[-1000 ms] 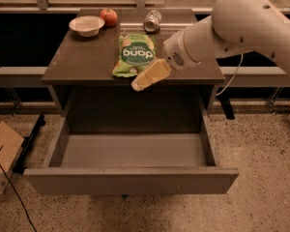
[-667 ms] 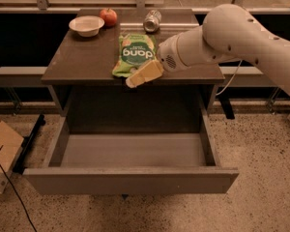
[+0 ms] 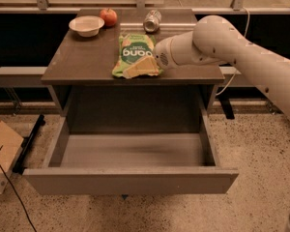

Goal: Place green rice chip bag into top drawer

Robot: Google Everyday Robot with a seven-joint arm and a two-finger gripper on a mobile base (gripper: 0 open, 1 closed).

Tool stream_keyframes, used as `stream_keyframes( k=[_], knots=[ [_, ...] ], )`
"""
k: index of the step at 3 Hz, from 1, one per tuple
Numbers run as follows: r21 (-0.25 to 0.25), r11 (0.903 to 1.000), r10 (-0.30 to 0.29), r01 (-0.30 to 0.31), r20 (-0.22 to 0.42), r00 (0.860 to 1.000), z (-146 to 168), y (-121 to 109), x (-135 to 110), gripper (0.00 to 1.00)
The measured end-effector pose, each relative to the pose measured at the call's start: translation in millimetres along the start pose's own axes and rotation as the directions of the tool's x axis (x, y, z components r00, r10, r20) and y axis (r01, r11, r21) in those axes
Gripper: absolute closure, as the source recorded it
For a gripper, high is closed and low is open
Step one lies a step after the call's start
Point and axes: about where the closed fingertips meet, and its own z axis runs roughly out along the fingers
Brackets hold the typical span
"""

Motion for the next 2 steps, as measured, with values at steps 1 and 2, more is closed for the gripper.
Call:
stream_keyframes(
  k=[1, 2],
  knots=[
    [-0.015, 0.9993, 0.036, -0.036, 0.003, 0.999, 27, -16, 2, 0.00],
    [-0.036, 0.9982, 0.047, -0.048, -0.004, 0.999, 46, -22, 3, 0.15]
  ],
)
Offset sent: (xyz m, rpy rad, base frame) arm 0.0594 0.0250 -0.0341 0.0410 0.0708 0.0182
